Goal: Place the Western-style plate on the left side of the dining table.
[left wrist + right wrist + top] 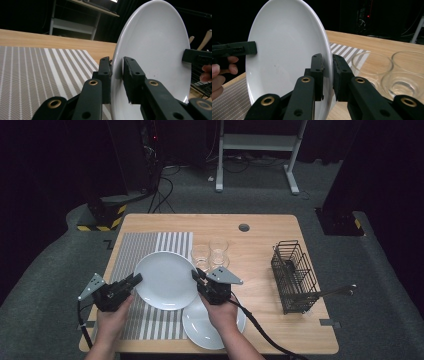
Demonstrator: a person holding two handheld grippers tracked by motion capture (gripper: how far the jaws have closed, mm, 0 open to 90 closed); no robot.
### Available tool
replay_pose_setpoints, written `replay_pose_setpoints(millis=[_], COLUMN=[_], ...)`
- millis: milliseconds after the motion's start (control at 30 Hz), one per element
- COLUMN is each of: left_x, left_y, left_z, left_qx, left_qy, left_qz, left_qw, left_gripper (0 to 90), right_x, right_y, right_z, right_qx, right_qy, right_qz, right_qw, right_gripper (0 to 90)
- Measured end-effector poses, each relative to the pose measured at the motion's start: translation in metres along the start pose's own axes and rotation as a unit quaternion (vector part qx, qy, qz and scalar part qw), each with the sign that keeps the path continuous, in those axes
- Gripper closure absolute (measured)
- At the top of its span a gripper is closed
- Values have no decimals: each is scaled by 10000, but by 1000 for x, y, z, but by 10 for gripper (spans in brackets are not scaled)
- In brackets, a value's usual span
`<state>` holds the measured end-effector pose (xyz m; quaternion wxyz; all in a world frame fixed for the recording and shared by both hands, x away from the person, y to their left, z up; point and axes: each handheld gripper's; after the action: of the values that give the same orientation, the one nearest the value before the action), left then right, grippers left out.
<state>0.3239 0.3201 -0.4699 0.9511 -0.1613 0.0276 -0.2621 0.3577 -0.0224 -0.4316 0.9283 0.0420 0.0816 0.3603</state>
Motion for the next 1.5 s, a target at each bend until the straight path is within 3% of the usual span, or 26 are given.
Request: replay_pose_setpoints(millis=[667,1167,1500], left_x=[-25,-39,-36], left_y=[36,51,51], left_z=[7,9,7], left_qx=[-13,-28,60], left_qy=[-83,-166,-76], left_qz=[368,585,604], left_qw=[9993,9981,9981], left_gripper=[762,754,754], right_x=[44,63,66], right_y=[23,38,36], right_z=[-6,-10,-17], right_qx=[-44,-66,-12], right_qy=[141,217,352], right_qz=[311,430,399], right_qw=[9994,9988,9986], right_gripper=[802,803,801])
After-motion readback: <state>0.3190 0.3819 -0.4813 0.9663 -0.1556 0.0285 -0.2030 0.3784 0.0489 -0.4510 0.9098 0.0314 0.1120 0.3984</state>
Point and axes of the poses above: each handheld gripper's, and its own axes: x roughly forward along the jaws, z roughly out of its top, y roughly to its left, and after that the axes turned 11 degrees about -y, right-handed
